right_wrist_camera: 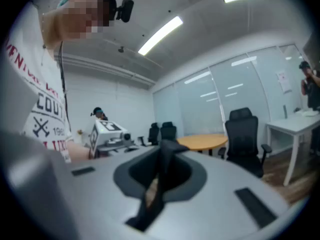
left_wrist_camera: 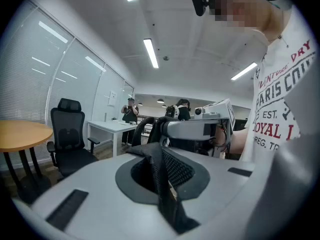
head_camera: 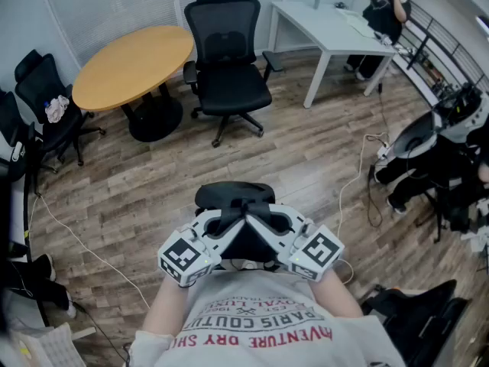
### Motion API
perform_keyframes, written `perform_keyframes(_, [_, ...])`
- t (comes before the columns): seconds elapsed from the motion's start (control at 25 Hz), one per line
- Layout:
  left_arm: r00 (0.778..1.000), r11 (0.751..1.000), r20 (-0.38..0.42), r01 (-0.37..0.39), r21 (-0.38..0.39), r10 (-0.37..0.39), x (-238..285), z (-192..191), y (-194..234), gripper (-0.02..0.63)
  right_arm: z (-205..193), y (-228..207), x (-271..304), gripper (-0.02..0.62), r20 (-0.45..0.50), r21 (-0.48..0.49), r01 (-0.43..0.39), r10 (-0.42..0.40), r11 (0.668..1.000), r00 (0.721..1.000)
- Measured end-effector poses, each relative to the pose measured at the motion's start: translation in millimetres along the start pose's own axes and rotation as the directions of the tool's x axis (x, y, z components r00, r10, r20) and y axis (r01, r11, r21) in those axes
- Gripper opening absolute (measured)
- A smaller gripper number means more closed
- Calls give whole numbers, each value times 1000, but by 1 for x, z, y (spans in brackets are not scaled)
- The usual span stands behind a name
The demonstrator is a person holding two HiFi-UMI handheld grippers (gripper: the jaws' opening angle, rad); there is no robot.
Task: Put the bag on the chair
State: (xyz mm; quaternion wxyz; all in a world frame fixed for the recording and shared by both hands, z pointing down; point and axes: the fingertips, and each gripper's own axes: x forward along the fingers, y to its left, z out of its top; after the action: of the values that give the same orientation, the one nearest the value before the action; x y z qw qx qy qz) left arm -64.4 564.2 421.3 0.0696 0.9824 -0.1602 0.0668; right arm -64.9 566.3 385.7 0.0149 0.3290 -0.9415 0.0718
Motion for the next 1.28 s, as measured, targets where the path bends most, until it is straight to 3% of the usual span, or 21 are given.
perform_keyframes(0.32, [1000,1000,-11,-16,3,16,6,3,3,46,0,-3,-2,44,7,-8,-15,15,1000,1000])
perform_keyframes(0.72, [999,999,-41,-5,-50,3,19,0,21,46,-1,-23,6,44,-8,42,-12,12,999,1000])
perform_keyframes(0.84, [999,995,-36,5,-102,-8,23,-3,29,46,-6,-29,9,44,-21,56,-14,15,998,1000])
perform_keyframes(1.08, [999,989,-42,27,-147,-33,34,-6,65,46,-8,-58,36,44,-53,65,-16,20,998,998])
perform_keyframes(1.28, [998,982,-22,59,-177,-64,46,5,130,46,1,-96,80,44,-42,53,19,-17,998,999])
